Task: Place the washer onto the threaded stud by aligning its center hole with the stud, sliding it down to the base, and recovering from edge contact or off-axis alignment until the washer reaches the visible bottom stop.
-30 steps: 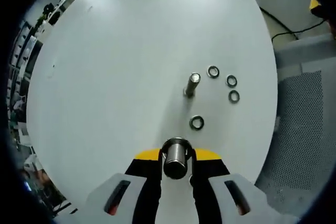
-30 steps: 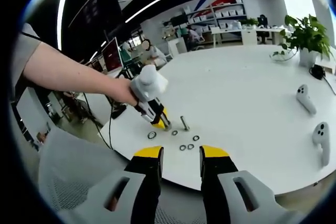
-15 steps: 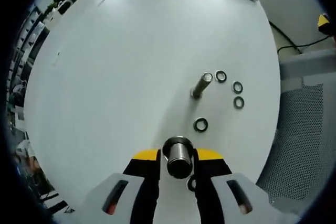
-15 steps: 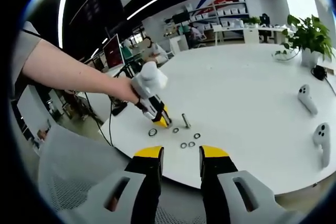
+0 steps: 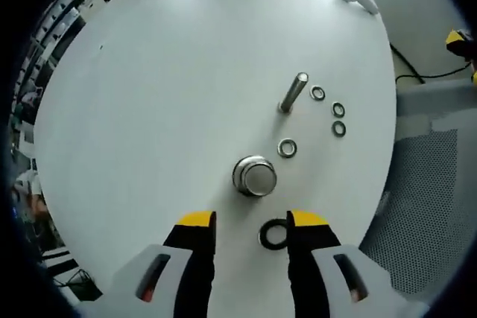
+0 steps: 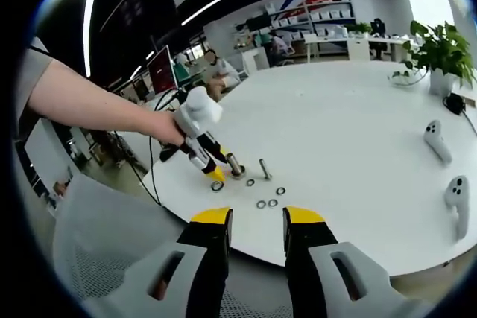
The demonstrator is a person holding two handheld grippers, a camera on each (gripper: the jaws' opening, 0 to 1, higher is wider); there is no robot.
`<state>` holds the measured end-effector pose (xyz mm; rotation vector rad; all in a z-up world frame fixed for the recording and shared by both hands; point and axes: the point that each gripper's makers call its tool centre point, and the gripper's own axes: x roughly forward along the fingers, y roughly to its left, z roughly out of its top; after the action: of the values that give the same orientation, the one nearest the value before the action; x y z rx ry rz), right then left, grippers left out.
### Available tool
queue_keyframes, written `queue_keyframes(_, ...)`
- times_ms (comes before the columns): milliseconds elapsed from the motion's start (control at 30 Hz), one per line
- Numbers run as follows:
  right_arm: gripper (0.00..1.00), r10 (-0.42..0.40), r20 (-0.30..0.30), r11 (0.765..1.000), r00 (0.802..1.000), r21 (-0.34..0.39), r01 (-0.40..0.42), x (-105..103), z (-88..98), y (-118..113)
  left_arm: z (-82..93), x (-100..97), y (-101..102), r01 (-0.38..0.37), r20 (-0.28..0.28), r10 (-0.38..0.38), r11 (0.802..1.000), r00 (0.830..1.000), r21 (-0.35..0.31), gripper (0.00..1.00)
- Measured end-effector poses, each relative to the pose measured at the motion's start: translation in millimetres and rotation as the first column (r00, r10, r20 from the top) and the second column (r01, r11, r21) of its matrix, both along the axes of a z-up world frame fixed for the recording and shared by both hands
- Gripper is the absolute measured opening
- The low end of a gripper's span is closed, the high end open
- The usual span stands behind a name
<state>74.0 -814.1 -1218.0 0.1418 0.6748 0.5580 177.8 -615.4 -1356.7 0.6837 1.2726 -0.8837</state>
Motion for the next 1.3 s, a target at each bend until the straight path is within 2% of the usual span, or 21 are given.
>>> queue_keyframes(267, 0.29, -0.001, 0.002, 1.000, 1.000, 0.009, 0.001, 0, 0.8, 1, -3.6, -14.7, 4, -0.023, -0.015, 0.023, 1.000, 1.000, 0.001, 0.37)
queue_keyframes(367, 0.29, -0.003, 0.008, 1.000, 1.000, 0.015, 0.003, 1, 2.2, 1, -9.6, -19.7, 7, -0.015, -0.001, 0.015, 1.000, 1.000, 0.010, 0.40)
queue_keyframes(533, 0.29, 0.001, 0.013, 1.000, 1.000, 0.018, -0.001, 1, 3.0, 1, -16.3, -29.2, 12, -0.007, 0.004, 0.007, 0.999, 1.000, 0.033, 0.39)
queue_keyframes(567, 0.29, 0.003, 0.013, 1.000, 1.000, 0.018, -0.003, 1, 3.0, 1, -18.0, -29.3, 13, -0.007, 0.004, 0.007, 0.999, 1.000, 0.034, 0.39)
queue_keyframes(600, 0.29, 0.004, 0.012, 1.000, 1.000, 0.019, -0.004, 0, 3.1, 2, -17.1, -22.4, 13, 0.017, 0.056, -0.018, 0.999, 0.998, 0.032, 0.38)
queue_keyframes(633, 0.29, 0.005, 0.012, 1.000, 1.000, 0.019, -0.005, 0, 3.1, 2, -15.8, -26.8, 14, -0.005, 0.032, 0.004, 1.000, 0.999, 0.029, 0.38)
queue_keyframes(700, 0.29, 0.009, 0.013, 1.000, 1.000, 0.019, -0.009, 0, 2.9, 2, -15.5, -24.5, 15, -0.033, 0.042, 0.033, 0.999, 0.999, 0.004, 0.38)
queue_keyframes(1100, 0.29, -0.002, 0.018, 1.000, 1.000, 0.030, 0.001, 1, 4.9, 2, -15.9, -18.2, 15, -0.011, 0.053, 0.011, 1.000, 0.999, -0.015, 0.37)
queue_keyframes(1300, 0.29, -0.003, 0.012, 1.000, 1.000, 0.024, 0.003, 1, 3.6, 1, -16.8, -13.4, 15, -0.025, 0.011, 0.024, 0.998, 1.000, 0.058, 0.33)
